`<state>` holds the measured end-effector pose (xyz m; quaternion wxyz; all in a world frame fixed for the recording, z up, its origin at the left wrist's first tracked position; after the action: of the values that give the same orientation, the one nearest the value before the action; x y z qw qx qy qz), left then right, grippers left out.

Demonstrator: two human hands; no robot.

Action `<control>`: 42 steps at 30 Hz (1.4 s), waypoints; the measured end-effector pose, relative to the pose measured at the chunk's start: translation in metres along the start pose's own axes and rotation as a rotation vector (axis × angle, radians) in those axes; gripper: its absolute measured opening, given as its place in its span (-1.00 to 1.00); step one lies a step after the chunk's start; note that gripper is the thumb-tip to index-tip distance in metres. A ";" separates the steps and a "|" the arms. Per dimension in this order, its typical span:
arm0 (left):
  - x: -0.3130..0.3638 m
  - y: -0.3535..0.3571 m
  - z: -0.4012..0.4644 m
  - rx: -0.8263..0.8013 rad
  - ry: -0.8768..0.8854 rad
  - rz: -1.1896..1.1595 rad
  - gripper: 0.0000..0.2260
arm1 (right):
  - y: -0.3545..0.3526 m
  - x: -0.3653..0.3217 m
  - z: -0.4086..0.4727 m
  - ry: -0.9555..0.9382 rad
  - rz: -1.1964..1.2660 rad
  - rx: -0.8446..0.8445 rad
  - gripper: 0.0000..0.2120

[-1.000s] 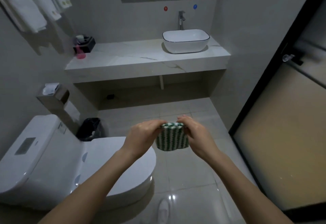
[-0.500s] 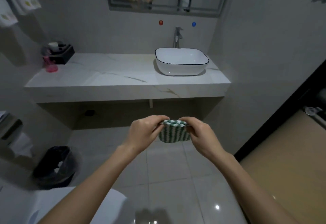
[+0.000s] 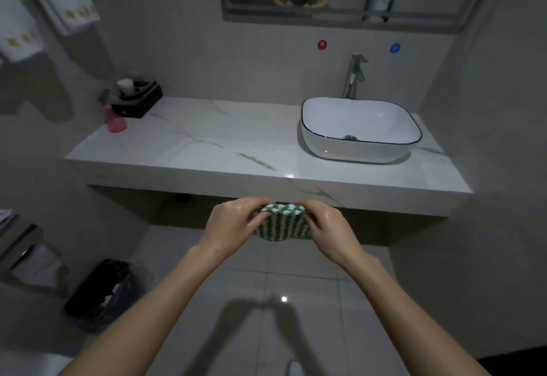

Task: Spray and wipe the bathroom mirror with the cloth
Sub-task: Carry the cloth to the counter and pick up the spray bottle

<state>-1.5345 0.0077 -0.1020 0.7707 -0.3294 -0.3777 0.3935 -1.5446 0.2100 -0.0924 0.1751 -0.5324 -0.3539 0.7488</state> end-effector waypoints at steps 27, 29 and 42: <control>-0.388 -0.041 0.138 0.030 -0.476 0.063 -0.55 | 0.221 -0.084 0.436 -0.299 -0.031 -0.321 -0.76; -0.417 -0.032 0.153 -0.009 -0.486 0.063 -0.61 | 0.234 -0.079 0.463 -0.286 -0.033 -0.332 -0.76; -0.571 0.050 0.296 -0.134 -0.459 0.096 -0.72 | 0.293 -0.007 0.655 -0.218 -0.070 -0.252 -0.76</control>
<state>-2.0329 -0.3947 -0.1794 0.6214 -0.2992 -0.5522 0.4683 -2.1116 -0.2210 -0.1776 0.0935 -0.4529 -0.4805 0.7452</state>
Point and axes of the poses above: each hand's wrist, its own z-axis towards the middle knuckle, its own y-axis out of the palm, x = y × z, the point moved 1 cm from there along z, towards the middle knuckle, and after that the axes turned 5 degrees about z, right-handed, at the moved point
